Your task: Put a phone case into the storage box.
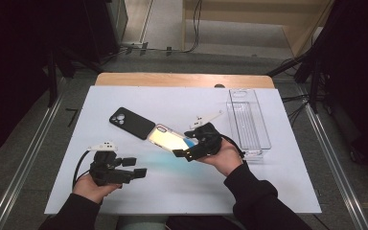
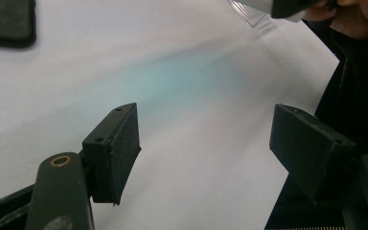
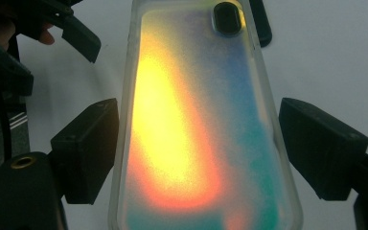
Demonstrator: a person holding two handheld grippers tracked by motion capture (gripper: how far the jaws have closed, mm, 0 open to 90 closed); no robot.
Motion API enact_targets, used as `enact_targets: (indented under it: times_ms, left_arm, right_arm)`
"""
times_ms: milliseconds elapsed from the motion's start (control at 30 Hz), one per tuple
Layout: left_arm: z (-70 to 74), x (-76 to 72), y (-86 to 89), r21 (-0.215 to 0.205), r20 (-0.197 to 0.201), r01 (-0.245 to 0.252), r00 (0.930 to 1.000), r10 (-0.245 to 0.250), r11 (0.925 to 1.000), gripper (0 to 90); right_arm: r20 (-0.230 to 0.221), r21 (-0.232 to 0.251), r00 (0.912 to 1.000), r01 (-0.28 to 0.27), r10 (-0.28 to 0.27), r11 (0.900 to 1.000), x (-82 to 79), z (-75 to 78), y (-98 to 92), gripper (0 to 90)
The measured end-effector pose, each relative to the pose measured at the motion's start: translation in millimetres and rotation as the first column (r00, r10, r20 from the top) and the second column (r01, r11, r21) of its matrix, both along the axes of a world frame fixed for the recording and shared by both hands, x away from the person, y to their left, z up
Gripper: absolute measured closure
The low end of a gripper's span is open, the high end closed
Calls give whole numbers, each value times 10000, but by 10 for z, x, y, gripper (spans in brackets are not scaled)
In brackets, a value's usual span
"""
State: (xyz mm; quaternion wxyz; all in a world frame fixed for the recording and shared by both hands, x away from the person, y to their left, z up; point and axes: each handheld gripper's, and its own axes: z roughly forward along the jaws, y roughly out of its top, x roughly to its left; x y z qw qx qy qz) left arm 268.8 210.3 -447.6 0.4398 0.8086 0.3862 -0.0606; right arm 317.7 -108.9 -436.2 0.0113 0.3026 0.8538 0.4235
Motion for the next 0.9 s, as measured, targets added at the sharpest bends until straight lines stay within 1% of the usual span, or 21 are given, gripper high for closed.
enact_targets:
  times_ms: [67,133,267,300,333,367,400,433,467,500,567,633,700,767,900]
  left_arm:
    - [36,29,-26,21,-38,-7,10000,7,10000,262]
    - [70,60,-76,72,-18,68,10000,-68,10000,262]
    - [130,118,-192,187,-68,161,9998,-160,9997,262]
    - [147,134,-223,220,-63,181,9998,-180,9996,262]
    - [166,152,-260,190,-48,197,9998,-196,9996,261]
    - [177,163,-279,177,-59,236,9997,-235,9996,261]
    - [191,177,-308,164,-65,231,9997,-230,9996,262]
    - [203,192,-336,142,-63,268,9996,-267,9995,262]
    - [217,211,-367,150,-46,286,9996,-286,9995,262]
    - [224,222,-386,147,-61,263,9996,-262,9995,261]
    - [243,254,-430,140,-86,247,9997,-245,9996,262]
    - [262,282,-473,139,-136,184,9997,-182,9997,262]
    - [280,305,-512,182,-99,113,9999,-111,9998,262]
    - [299,327,-544,164,-147,43,9999,-41,9999,262]
    - [329,366,-586,56,-242,-123,9996,124,9999,262]
  right_arm:
    - [135,-16,9999,92,-92,10000,-57,18,-63,154]
    - [71,116,9995,296,-297,9995,-106,18,-128,154]
    - [41,121,9977,670,-671,9977,-182,-9,-237,154]
    - [24,203,9970,775,-776,9968,-197,-19,-262,154]
    - [28,367,9931,1170,-1172,9925,-245,-24,-316,154]
    - [28,367,9931,1170,-1172,9925,-245,-24,-316,154]
    - [60,411,9898,1423,-1427,9890,-279,-26,-349,154]
    - [60,411,9898,1423,-1427,9890,-279,-26,-349,154]
    - [52,443,9878,1551,-1554,9869,-300,-29,-361,154]
    - [6,438,9840,1780,-1782,9831,-327,-33,-375,154]
    - [-55,550,9803,1976,-1976,9787,-349,-46,-396,154]
    - [-156,646,9740,2264,-2259,9719,-370,-64,-416,154]
    - [-199,766,9691,2467,-2459,9661,-388,-78,-418,154]
    - [-148,779,9639,2660,-2657,9608,-407,-95,-408,154]
    - [-300,836,9562,2926,-2911,9526,-415,-142,-377,153]
